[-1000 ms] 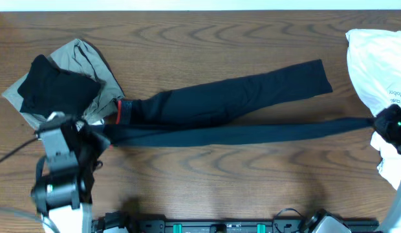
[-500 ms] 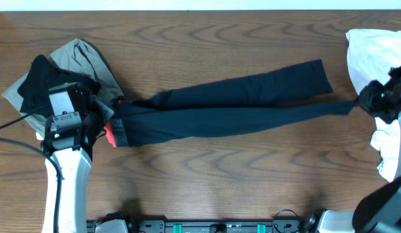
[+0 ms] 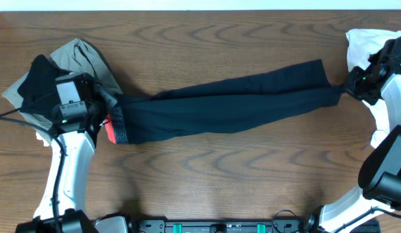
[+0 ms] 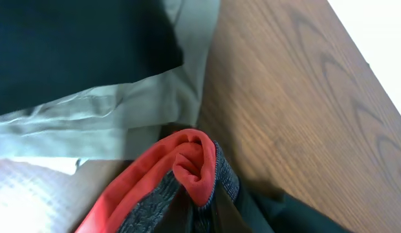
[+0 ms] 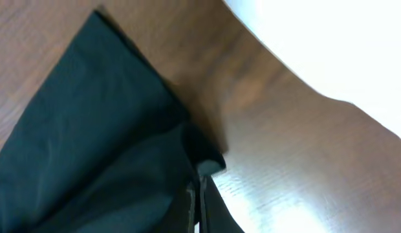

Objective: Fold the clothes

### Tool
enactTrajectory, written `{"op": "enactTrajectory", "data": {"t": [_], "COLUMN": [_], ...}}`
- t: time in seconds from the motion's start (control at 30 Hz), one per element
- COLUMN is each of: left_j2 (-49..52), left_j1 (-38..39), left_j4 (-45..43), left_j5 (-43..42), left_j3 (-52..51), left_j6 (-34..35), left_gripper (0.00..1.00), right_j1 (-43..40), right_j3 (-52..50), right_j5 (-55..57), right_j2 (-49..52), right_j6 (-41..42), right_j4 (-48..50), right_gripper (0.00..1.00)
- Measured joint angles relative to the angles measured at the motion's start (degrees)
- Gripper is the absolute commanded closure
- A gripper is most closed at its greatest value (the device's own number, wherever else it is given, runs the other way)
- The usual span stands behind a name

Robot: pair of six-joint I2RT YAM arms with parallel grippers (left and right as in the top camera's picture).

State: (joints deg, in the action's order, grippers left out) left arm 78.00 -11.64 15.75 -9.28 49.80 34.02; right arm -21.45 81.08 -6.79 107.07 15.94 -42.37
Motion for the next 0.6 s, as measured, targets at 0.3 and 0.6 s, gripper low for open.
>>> {"op": "enactTrajectory", "data": {"t": [0.3, 0.6], "left_j2": [5.99, 7.74], "left_j1": [3.30, 3.30], "left_j4": [-4.31, -7.87], "left_j5": [0.28, 2.27], "left_j3": [0.00, 0.00], "left_j6": [0.00, 0.02], "left_gripper": [0.94, 0.94], "right_j1": [1.73, 2.14], "right_j3": [0.81, 1.11], "right_j5": [0.46, 1.18], "right_j2": [0.37, 2.91], "right_j6": [2.40, 5.51], "right_j4": [8.61, 13.68], "right_gripper": [0.99, 0.99]}}
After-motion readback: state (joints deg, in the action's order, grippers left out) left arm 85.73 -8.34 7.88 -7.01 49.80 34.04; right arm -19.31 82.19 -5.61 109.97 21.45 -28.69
